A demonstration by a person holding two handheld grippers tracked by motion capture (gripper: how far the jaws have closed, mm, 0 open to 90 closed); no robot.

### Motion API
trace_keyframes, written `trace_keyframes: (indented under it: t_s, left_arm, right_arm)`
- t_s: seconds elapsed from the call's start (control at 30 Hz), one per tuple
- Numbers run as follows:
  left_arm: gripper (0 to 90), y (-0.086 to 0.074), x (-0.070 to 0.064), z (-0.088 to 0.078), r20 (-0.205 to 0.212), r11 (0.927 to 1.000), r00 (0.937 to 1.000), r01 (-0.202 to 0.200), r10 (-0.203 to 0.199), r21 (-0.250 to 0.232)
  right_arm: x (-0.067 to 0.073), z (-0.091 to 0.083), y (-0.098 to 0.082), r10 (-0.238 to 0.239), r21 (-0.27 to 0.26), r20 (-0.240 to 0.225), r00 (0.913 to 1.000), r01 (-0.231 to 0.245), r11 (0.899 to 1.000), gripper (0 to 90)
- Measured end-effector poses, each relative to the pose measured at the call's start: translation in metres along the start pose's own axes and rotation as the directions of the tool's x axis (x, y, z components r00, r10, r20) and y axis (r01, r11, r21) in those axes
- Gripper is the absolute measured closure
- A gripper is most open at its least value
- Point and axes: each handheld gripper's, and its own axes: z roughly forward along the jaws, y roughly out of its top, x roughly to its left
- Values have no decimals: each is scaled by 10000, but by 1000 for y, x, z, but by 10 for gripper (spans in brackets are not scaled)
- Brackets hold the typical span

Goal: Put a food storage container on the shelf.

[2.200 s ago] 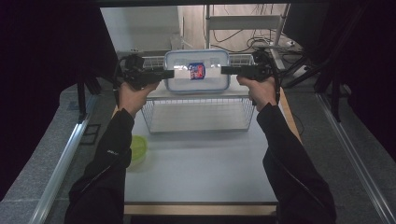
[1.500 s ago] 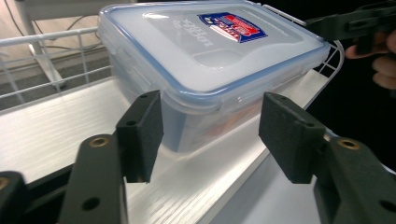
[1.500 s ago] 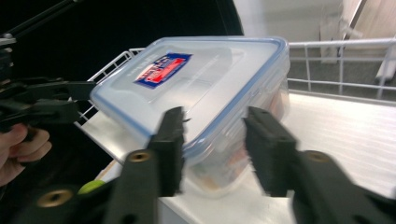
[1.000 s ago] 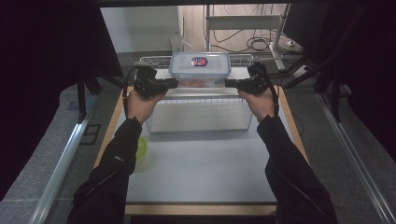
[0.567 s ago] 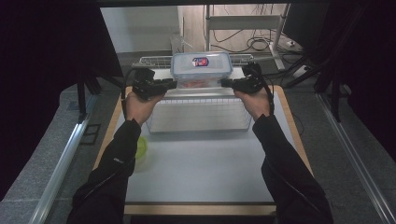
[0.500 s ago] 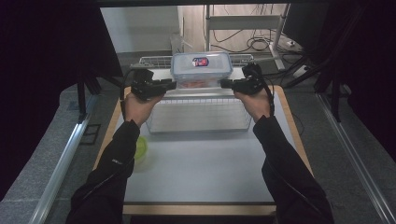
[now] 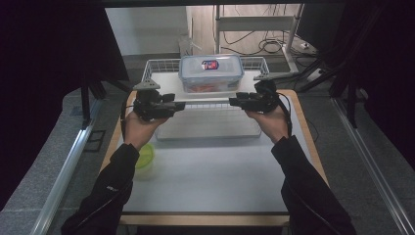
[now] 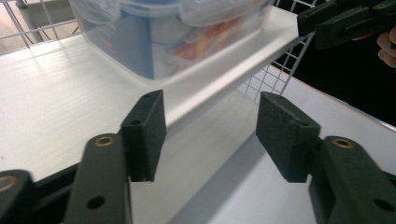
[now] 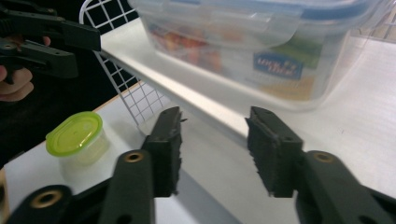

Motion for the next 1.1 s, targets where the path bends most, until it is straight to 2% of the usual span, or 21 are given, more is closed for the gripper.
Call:
trace_keyframes:
  t_s: [0.1,0.2,0.23,0.27,0.5,0.63,0.77,0.93,1.1]
  left_arm:
    - [334,-9,-7,-4,-148,9996,9995,-270,271,65]
    - [279,-20,-13,-8,-182,9993,9993,-332,336,196]
    - [244,-24,-14,-9,-213,9993,9992,-330,334,201]
    - [244,-28,-16,-9,-212,9992,9992,-340,344,217]
    - [141,-58,-24,-15,-92,9998,10000,-37,39,212]
    - [75,-77,-35,-17,-8,9992,10000,-55,55,384]
    - [47,-88,-42,-18,14,9991,9999,-147,146,408]
    - [26,-112,-56,-17,-64,9983,9994,-347,350,475]
    - [10,-135,-69,-12,-228,9941,9961,-834,852,697]
  right_arm:
    - [4,-3,-8,-156,-46,11,9999,156,9999,457]
    - [8,-5,-16,-245,-33,49,9997,245,9997,389]
    - [11,-6,-23,-339,-4,132,9993,339,9994,334]
    - [11,-6,-23,-339,-4,132,9993,339,9994,334]
    - [20,-9,-49,-747,234,458,9962,737,9970,193]
    - [26,-9,-67,-870,326,638,9942,850,9958,116]
    - [30,-9,-79,-868,313,575,9946,851,9959,85]
    - [34,-10,-103,-760,324,304,9966,750,9967,60]
    - [38,-11,-124,-844,457,330,9959,829,9955,59]
